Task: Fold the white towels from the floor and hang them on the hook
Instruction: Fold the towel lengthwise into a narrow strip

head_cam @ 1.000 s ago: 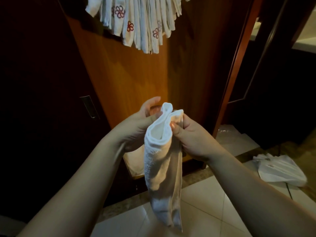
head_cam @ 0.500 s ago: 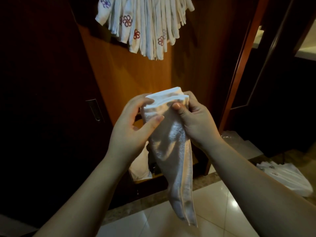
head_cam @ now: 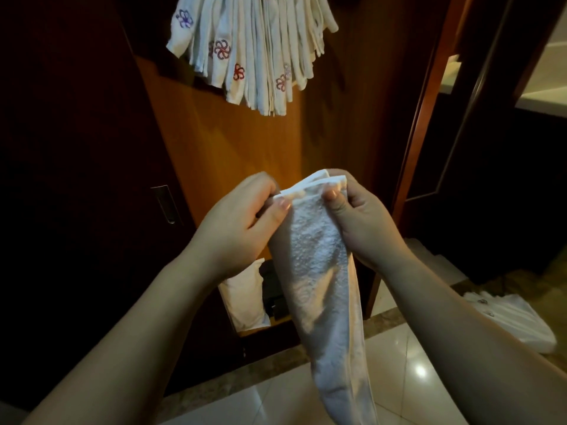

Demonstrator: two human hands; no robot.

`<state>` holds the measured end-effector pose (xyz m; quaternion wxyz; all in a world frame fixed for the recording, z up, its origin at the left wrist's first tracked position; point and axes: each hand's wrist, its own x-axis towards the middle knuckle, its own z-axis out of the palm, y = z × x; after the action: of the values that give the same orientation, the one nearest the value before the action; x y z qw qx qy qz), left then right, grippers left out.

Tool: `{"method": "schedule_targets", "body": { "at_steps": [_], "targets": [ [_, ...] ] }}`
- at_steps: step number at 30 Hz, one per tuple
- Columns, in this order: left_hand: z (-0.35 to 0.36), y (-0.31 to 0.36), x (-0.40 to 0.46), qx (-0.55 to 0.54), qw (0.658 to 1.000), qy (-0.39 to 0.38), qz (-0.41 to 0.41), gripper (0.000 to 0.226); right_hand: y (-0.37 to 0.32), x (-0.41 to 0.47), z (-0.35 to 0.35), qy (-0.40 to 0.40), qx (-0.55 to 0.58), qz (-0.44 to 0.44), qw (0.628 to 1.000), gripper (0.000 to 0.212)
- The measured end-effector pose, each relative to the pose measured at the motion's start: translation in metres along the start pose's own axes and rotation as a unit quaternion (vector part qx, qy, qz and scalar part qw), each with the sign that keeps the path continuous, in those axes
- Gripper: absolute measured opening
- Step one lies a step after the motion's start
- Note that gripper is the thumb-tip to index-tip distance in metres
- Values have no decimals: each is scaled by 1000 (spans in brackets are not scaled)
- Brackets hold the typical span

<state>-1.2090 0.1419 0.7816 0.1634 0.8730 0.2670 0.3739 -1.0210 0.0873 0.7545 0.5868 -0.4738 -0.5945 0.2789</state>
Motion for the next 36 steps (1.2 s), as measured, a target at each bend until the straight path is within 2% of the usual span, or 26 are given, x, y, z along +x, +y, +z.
{"method": "schedule_targets", "body": {
  "at_steps": [3, 8, 10, 13, 15, 16, 17, 19, 21, 23, 26, 28, 30, 36],
  "targets": [
    [-2, 7, 6, -43, 999, -5, 15, 20, -1, -2, -2, -7, 78, 12, 997, 44],
    [-3, 8, 9, -136, 990, 19, 23, 13, -2, 2, 3, 15, 214, -1, 977, 20],
    [-2, 5, 8, -251, 967, 42, -2, 11, -4, 4, 7, 26, 252, -6, 967, 15],
    [0, -3, 5, -418, 902, 63, -89, 39, -9, 8, 11, 26, 260, -13, 965, 18],
    [2, -6, 4, -437, 887, 10, -148, 49, -12, 12, 15, 33, 253, -15, 967, 22],
    [4, -7, 4, -435, 886, -16, -162, 45, -13, 15, 17, 36, 246, -17, 969, 24],
    [5, -7, 4, -436, 882, -20, -176, 39, -13, 19, 18, 37, 235, -18, 971, 27],
    [5, -9, 8, -463, 862, 19, -208, 28, -10, 27, 18, 36, 224, -8, 974, 37],
    [1, -10, 13, -481, 847, 42, -221, 22, 0, 37, 11, 24, 256, 54, 965, 55],
    [-4, -11, 22, -510, 826, 44, -234, 31, 21, 43, 2, -27, 280, 141, 949, 68],
    [-12, -11, 39, -549, 780, 27, -298, 53, 64, 32, 1, -98, 251, 265, 926, 53],
    [-16, -12, 51, -544, 774, 20, -324, 52, 88, 17, 9, -138, 214, 318, 913, 46],
    [-19, -15, 63, -537, 770, 33, -344, 49, 104, 5, 15, -164, 222, 350, 895, 54],
    [-26, -32, 88, -498, 768, 80, -395, 38, 119, -10, 23, -168, 285, 378, 865, 67]
  ]
}}
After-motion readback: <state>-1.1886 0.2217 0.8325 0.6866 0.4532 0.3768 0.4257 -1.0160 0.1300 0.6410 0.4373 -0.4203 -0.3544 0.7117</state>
